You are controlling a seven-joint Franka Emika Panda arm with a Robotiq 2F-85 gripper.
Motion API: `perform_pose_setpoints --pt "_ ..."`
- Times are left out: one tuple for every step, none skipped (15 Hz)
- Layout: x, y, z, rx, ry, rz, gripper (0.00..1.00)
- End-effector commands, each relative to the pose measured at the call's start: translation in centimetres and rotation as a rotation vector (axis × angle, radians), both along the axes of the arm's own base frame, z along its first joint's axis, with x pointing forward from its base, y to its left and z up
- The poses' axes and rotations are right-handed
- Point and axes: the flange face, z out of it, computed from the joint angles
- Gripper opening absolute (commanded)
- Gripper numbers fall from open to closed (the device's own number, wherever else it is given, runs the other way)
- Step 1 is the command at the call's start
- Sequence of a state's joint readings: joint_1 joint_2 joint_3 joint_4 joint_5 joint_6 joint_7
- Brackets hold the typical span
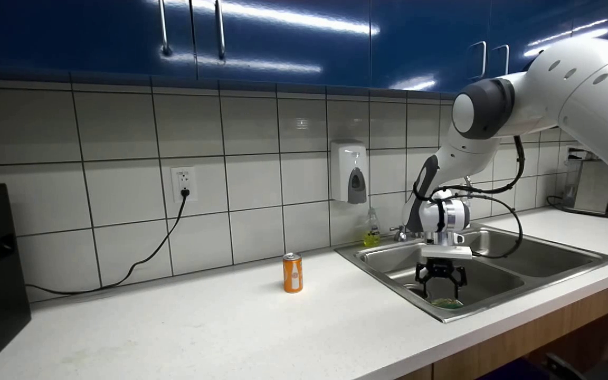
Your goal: Remove the green object from the sink
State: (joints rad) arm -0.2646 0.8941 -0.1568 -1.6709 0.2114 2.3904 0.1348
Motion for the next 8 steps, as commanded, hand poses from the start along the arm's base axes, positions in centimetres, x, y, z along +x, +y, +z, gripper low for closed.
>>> perform_pose_setpoints --pt "0.2 -1.2 -0.1 -0.015 0.006 -0.195 1.0" --pt "0.1 -1.5 -0.2 -0.021 0.008 -0.247 1.0" --pt "0.0 -1.7 -0.2 -0.032 0.002 -0.296 1.0" --pt "0.0 -1.9 -0.2 -0.042 0.003 -0.342 1.0" --pt "-0.1 -2.1 -0.3 -0.056 0.001 -0.389 1.0" --pt "0.0 -2.3 -0.2 -0.067 0.001 -0.431 1.0" --pt "0.0 -2.5 -0.3 -0.08 -0.003 -0.468 1.0" --pt "0.1 -2.7 -0.3 -0.092 -0.003 -0.5 1.0"
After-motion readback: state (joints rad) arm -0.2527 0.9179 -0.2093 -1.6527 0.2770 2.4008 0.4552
